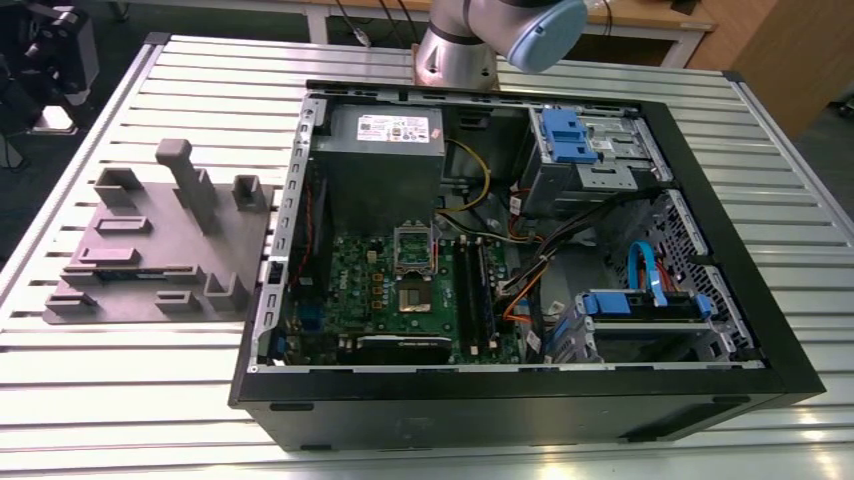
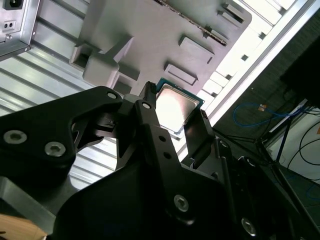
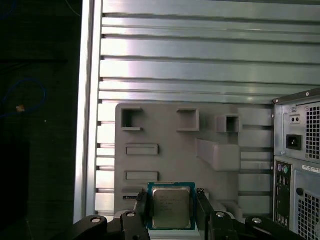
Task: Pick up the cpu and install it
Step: 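Pick up the cpu and move it towards the insertion slot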
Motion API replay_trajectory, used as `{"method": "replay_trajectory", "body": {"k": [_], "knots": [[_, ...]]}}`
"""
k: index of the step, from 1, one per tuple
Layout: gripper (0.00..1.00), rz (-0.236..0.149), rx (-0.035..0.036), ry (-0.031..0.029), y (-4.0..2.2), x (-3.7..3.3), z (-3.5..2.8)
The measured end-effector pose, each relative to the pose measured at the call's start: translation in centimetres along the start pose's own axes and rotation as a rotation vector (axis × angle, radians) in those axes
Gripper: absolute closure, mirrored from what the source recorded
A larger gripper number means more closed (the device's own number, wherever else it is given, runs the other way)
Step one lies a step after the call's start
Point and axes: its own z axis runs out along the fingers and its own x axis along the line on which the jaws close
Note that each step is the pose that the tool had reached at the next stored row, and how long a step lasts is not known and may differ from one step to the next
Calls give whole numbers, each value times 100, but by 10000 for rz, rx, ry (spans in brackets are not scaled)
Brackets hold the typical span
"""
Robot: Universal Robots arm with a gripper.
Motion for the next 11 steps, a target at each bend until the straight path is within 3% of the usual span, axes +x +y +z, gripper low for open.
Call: {"method": "replay_trajectory", "body": {"k": [11], "knots": [[53,1,0,0,0,-33,1]]}}
